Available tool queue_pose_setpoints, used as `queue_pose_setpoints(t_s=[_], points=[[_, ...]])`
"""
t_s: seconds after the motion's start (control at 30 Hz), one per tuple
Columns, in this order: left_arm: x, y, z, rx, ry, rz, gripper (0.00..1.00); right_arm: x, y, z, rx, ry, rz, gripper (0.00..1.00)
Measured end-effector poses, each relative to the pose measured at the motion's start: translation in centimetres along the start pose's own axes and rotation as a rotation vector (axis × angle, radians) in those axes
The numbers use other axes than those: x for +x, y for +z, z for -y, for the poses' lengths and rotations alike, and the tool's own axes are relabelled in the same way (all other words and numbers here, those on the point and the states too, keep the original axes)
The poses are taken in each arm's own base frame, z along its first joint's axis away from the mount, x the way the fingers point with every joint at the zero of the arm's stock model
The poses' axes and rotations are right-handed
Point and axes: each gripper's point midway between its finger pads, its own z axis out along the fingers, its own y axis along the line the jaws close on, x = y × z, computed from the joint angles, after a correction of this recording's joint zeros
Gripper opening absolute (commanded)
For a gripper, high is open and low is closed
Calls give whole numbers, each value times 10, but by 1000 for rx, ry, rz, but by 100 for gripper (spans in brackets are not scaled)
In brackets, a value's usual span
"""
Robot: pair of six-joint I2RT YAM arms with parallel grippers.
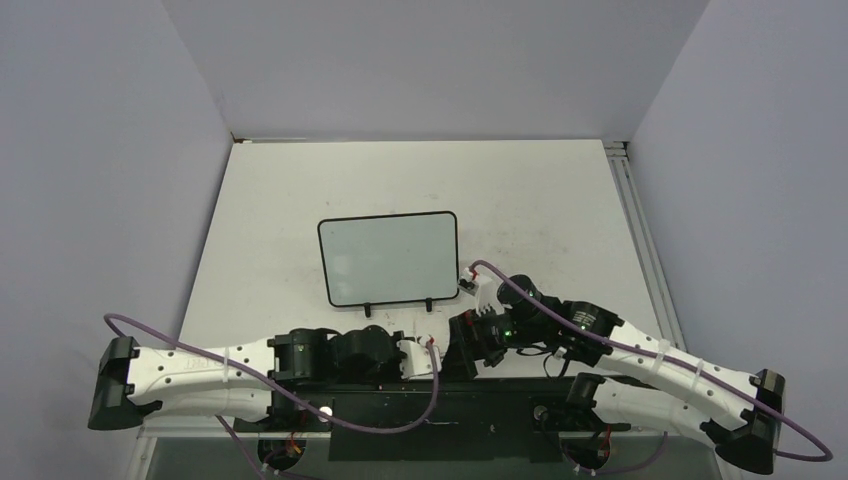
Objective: Write a sentence on the whiteboard
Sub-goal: Pass from the left arm to the right
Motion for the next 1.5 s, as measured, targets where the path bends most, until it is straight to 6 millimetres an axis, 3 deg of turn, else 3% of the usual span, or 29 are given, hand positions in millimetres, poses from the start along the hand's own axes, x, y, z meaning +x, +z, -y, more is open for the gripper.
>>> queue_pose_setpoints(t_s=[0.27, 0.43, 0.6, 0.77, 1.0, 1.33, 1.5], points=[[-9, -7, -14, 2, -72, 55, 0, -1, 19, 29, 31, 79, 142, 96], [-13, -4, -9, 47, -85, 60, 0, -12, 22, 25, -7, 89, 218, 90], [-11, 2, -1, 94, -86, 36, 0, -23, 23, 18, -36, 70, 258, 78], [-11, 5, 4, 120, -86, 26, 0, -23, 28, 19, -32, 69, 246, 54], [-11, 5, 5, 130, -86, 28, 0, -23, 31, 11, -65, 58, 237, 34], [-10, 5, 7, 145, -91, 24, 0, -16, 39, 7, -78, 53, 198, 24], [-9, 5, 7, 151, -94, 19, 0, -14, 42, 10, -67, 51, 186, 8]])
